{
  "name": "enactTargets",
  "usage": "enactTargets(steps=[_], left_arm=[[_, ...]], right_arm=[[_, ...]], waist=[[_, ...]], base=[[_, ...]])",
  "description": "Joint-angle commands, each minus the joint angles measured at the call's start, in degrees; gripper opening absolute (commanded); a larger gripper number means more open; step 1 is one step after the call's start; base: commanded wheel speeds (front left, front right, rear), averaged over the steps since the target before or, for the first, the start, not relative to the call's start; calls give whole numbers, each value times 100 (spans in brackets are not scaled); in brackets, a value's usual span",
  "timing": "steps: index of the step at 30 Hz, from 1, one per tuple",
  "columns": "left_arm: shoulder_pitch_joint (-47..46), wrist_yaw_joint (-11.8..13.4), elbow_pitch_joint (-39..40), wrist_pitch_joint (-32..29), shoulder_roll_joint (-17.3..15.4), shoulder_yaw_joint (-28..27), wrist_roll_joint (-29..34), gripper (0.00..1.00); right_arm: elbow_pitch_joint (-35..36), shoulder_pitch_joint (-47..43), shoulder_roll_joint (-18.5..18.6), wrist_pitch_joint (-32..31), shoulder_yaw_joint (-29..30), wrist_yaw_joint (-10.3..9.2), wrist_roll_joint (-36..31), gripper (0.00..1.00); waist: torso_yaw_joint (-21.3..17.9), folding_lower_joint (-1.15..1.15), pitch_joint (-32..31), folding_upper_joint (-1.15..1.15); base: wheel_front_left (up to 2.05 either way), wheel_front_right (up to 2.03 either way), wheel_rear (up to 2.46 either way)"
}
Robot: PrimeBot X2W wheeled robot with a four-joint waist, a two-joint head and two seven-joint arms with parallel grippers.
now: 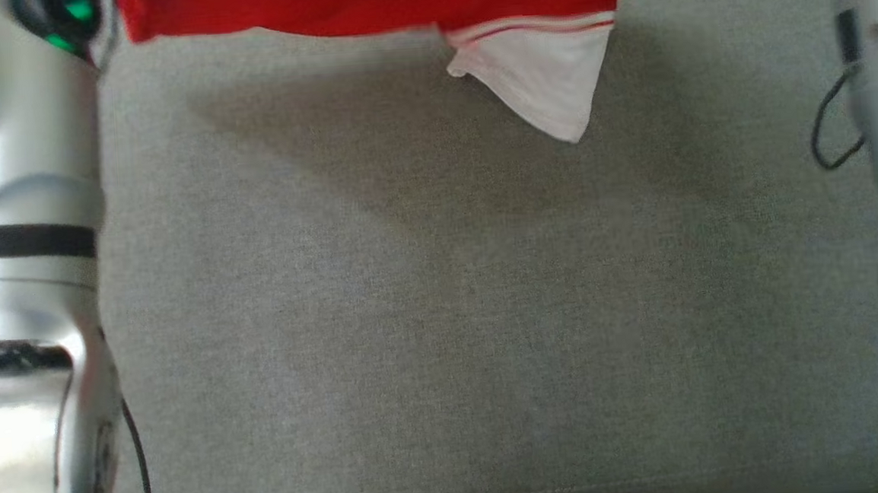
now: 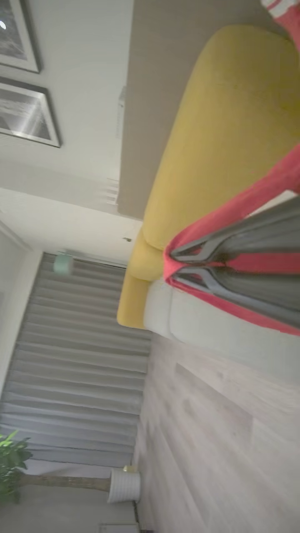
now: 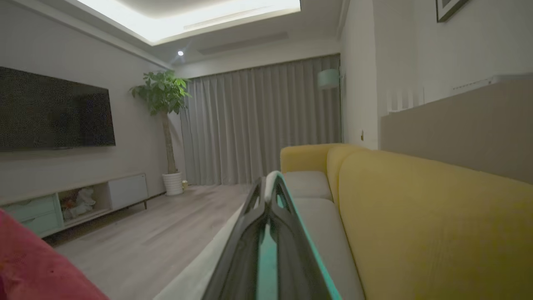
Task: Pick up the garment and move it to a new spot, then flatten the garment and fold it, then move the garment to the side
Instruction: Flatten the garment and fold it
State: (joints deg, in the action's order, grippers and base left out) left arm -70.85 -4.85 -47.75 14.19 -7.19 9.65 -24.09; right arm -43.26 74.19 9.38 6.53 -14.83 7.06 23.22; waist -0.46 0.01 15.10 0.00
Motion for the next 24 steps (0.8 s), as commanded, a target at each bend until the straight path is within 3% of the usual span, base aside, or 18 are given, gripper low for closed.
enactTargets(steps=[1, 7, 12, 19, 24], left_arm=[[-228, -24, 86, 19, -188, -41, 44, 0], [-120, -130, -1303, 9, 8, 163, 27, 0], [211, -205, -2000, 30, 141, 304, -30, 0], [913, -228, -2294, 70, 212, 516, 63, 0], [1824, -193, -1659, 78, 264, 348, -3, 0]], right_arm=[[81, 192, -139, 32, -43, 43, 51, 0], [-1340, 95, -336, -4, -531, 43, 149, 0], [-1895, -369, -405, 216, -768, 43, 436, 0], [-1892, -1444, -393, 543, -1060, 43, 997, 0], [-1513, -2393, -195, 605, -1343, 43, 1340, 0]], waist=[[-19, -1, 71, 0], [-37, -1, 406, 0], [-11, -1, 638, 0], [-35, -1, 623, 0], [-18, -1, 392, 0]], base=[[0, 0, 0], [0, 0, 0], [0, 0, 0], [0, 0, 0], [0, 0, 0]])
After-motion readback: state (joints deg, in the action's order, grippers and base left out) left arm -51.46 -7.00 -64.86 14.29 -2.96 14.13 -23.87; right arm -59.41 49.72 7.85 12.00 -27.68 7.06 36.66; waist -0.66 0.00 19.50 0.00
